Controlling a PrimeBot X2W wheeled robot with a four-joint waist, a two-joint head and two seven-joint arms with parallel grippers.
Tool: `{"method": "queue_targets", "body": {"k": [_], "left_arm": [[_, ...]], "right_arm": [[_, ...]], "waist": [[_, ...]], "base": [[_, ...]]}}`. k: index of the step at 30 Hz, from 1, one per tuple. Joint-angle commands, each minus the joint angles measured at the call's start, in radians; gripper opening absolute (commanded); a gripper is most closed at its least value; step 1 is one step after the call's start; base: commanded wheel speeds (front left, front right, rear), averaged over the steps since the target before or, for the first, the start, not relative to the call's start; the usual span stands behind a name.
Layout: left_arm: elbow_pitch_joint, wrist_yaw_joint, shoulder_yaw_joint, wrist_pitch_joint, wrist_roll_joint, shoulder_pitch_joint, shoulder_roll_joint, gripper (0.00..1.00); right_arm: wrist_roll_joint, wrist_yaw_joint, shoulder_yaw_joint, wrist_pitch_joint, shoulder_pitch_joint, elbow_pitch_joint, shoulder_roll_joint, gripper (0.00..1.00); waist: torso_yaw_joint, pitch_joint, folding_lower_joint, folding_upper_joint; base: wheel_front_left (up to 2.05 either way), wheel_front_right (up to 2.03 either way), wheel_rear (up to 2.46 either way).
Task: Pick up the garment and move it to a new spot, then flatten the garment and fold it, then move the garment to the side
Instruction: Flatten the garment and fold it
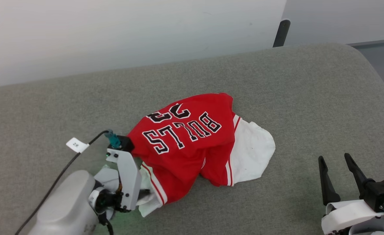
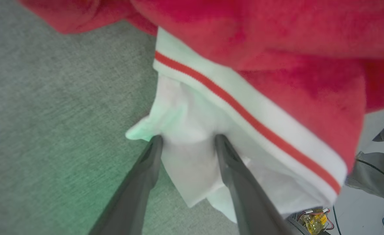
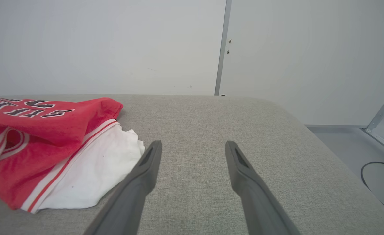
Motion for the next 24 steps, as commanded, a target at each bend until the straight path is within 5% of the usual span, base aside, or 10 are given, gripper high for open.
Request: {"method": "queue_targets", "body": {"k": [1, 14, 24], "left_arm": [[0.043, 0.003, -0.027, 0.010, 0.011, 0.035, -0.004, 0.00], [0.015, 0.003, -0.009, -0.028, 0.013, -0.033, 0.076, 0.00], [-0.025, 0.044, 0.030, -0.059, 0.037, -0.005, 0.209, 0.00]], "right_arm": [[-0.006, 0.000, -0.001, -0.006, -0.012, -0.001, 0.004, 1.00], [-0.012, 0.000, -0.017, -0.002, 0.005, 0.002, 0.002, 1.00], [-0.003, 0.000, -0.020, 0.011, 0.022, -0.008, -0.013, 1.00]], "waist": [[0.002, 0.002, 0.0000, 0.0000], [0.040, -0.019, 0.0000, 0.0000], [0.080, -0.052, 0.0000, 0.0000]], "base": [[0.00, 0.00, 0.00], [0.00, 0.00, 0.00], [0.00, 0.00, 0.00]]}}
